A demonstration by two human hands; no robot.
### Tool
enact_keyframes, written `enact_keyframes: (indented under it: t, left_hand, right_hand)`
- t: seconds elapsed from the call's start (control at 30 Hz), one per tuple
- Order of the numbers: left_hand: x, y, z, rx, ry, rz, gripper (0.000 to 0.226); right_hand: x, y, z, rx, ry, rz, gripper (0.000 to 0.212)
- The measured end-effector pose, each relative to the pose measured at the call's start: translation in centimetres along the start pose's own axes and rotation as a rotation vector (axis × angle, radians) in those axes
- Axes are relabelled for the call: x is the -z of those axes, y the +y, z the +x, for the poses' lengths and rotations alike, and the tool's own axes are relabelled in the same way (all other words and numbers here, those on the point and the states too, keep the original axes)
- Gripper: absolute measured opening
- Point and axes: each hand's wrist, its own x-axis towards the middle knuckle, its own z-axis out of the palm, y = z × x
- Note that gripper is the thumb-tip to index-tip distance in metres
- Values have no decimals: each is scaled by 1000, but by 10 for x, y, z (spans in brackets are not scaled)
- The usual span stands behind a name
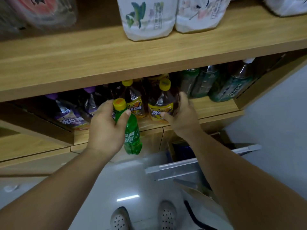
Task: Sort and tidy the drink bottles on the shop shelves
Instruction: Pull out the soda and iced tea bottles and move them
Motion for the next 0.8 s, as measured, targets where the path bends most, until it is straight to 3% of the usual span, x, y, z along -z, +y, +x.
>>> enact_keyframes:
  t: [0.07, 0.17, 0.4, 0.57, 0.73, 0.8]
  left_hand:
    - [0, -2, 2, 5, -14, -27, 26]
    - [0, -8, 5, 12, -29, -76, 34]
    - [-2, -12, 12, 15, -72, -112, 38]
    - [2, -3, 9, 0, -115, -127, 31]
    - [20, 33, -3, -33, -119, -169, 29]
    - [31, 53, -11, -50, -120, -186, 26]
  right_hand:
    - [-18, 2, -2, -90, 44, 95, 87]
    - [-33, -4, 3, -194, 98, 197, 63]
    - [-36, 1, 33, -139, 82, 253, 46]
    - [-36, 4, 34, -140, 39, 256, 49]
    - [-9, -22, 1, -112, 57, 294, 75]
    - [14, -38, -25, -71, 9, 358, 71]
